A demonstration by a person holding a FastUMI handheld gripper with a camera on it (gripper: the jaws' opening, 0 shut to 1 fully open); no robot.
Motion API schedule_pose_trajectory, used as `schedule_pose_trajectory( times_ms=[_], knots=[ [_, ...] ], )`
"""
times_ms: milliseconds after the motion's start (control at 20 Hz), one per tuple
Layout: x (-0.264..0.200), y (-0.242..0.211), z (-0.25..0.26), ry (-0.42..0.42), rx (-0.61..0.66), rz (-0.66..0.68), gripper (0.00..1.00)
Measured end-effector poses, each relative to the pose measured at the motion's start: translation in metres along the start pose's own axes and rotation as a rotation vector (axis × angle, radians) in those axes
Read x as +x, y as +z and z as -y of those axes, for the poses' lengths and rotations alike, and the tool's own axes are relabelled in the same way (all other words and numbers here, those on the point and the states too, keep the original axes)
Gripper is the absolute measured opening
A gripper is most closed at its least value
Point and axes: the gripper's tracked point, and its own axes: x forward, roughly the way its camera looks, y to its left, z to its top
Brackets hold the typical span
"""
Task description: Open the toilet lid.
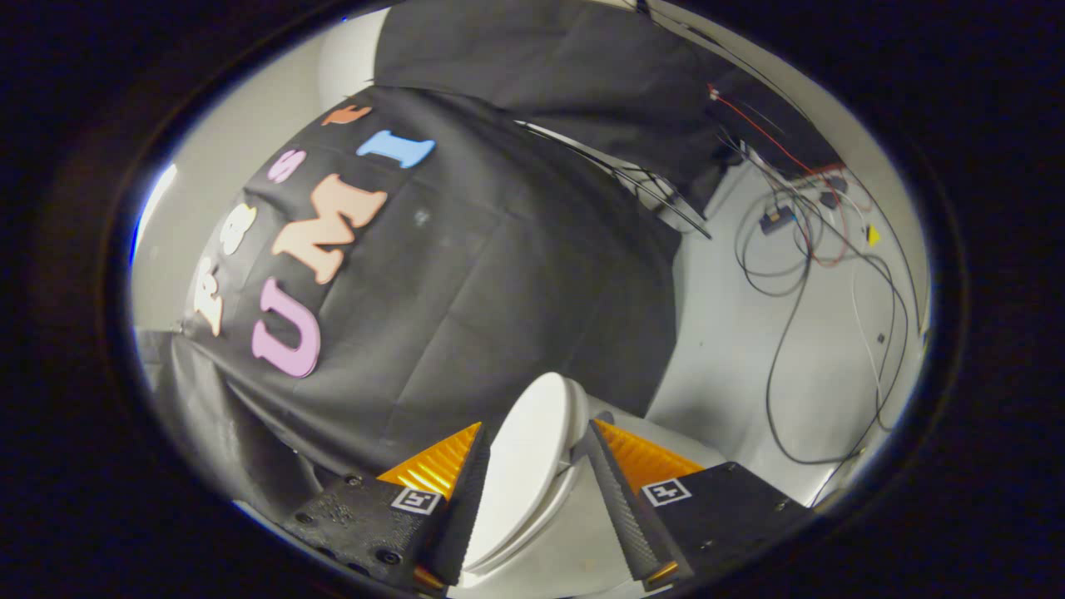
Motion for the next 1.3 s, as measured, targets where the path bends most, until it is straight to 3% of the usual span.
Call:
schedule_pose_trajectory(
  times_ms=[500, 650, 750, 950, 1050, 1300],
  knots=[
    [0.086, -0.004, 0.044, 0.008, 0.283, -0.016, 0.71],
    [0.097, 0.001, 0.034, 0.074, 0.344, -0.003, 0.57],
    [0.105, 0.004, 0.023, 0.139, 0.386, 0.011, 0.43],
    [0.108, 0.0, 0.026, 0.117, 0.401, 0.004, 0.11],
    [0.105, -0.003, 0.026, 0.113, 0.385, -0.004, 0.04],
    [0.099, 0.006, -0.003, 0.104, 0.243, -0.038, 0.03]
  ],
)
